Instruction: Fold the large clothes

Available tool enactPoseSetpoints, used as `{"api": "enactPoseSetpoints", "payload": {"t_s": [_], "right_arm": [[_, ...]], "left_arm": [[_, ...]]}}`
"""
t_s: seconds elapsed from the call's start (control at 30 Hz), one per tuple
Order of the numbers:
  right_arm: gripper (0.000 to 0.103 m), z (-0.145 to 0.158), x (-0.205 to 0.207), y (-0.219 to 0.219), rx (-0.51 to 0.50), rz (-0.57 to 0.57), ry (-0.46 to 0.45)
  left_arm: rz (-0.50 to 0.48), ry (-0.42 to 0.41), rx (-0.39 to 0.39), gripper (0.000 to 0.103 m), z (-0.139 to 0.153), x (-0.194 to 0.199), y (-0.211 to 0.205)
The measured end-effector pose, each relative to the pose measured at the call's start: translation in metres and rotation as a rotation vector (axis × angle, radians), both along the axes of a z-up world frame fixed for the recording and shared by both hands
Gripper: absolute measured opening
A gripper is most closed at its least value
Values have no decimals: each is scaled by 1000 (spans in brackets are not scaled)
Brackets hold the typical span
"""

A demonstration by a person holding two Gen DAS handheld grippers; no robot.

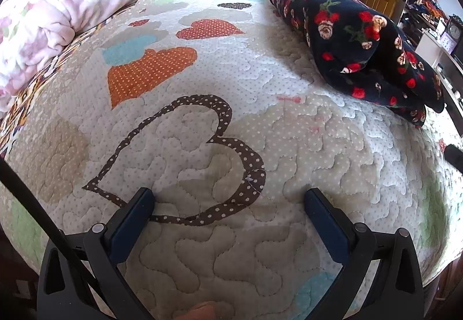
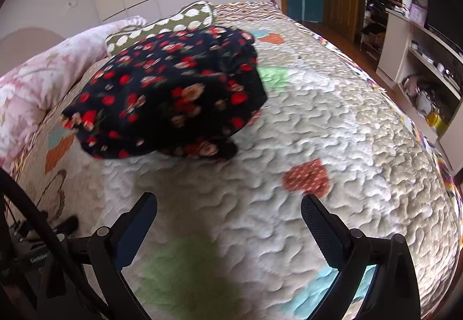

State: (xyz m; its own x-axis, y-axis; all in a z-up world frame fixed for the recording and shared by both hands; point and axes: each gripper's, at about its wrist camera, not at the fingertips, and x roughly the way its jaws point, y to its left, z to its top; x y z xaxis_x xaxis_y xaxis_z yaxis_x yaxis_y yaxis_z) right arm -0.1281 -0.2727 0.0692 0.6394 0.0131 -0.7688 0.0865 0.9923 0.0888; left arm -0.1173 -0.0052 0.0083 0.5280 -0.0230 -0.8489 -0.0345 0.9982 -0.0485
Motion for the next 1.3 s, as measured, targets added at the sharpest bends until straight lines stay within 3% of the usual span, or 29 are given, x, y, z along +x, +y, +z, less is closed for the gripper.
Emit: {"api": "enactPoseSetpoints", "payload": {"t_s": [0.2,0.33,0.57,0.9,1.3], "right_arm": [[102,-4,-8,10,-11,10,5],[102,-5,-14,13,-15,15,9],[102,5,-21,14,-47,7,-26],[102,4,-30,3,-20,-32,-17],[102,5,-45,-7,-25,-62,-25]], "left_arm": [[15,-11,-16,103,0,2,3],[31,-29,20,103,4,-1,0],[43,-49,39,103,32,-16,-11],[-9,-125,49,103,76,-45,-33],[-64,-119,44,103,85,-61,-52]]}}
